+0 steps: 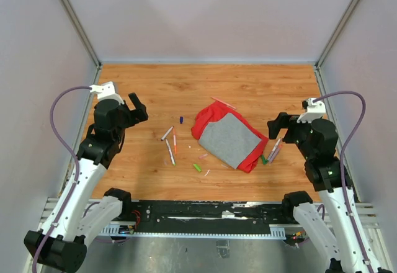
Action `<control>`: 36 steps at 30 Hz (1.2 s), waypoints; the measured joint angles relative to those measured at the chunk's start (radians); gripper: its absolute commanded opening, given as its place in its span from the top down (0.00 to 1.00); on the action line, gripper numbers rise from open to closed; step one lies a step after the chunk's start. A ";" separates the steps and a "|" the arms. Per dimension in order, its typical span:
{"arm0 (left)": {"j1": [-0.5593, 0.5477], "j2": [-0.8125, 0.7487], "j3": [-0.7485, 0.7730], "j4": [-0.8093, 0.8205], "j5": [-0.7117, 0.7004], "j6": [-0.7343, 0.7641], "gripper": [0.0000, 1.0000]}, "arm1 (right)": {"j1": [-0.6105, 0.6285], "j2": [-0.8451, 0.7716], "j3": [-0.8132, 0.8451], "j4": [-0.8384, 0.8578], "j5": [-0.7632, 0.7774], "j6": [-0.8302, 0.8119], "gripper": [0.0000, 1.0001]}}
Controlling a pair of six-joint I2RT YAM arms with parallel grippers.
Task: Insert the pens into the pen caps
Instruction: Pick up the pen from the center of the board.
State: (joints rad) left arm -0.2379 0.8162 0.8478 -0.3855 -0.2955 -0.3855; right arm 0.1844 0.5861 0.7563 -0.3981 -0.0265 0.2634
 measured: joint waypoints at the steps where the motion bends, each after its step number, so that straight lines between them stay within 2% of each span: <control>1: 0.001 0.000 0.003 -0.011 0.006 0.004 0.00 | -0.005 -0.001 0.002 0.000 -0.005 0.000 0.02; 14: 0.001 0.038 0.018 -0.039 0.084 0.029 0.00 | -0.026 -0.011 0.014 -0.016 -0.030 0.018 0.02; 25: 0.006 0.060 0.023 -0.043 0.110 0.022 0.00 | -0.026 0.159 0.084 -0.114 -0.082 0.011 0.00; 32: 0.006 0.076 0.023 -0.066 0.122 0.031 0.00 | -0.016 0.309 0.115 -0.194 -0.164 -0.053 0.07; 36: 0.006 0.058 0.021 -0.070 0.132 0.042 0.01 | 0.051 0.380 0.120 -0.220 -0.164 -0.076 0.11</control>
State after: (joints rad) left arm -0.2314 0.8745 0.8688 -0.4553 -0.1631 -0.3439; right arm 0.2359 0.9657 0.8761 -0.6178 -0.1905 0.1879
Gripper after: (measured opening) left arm 0.994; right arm 0.924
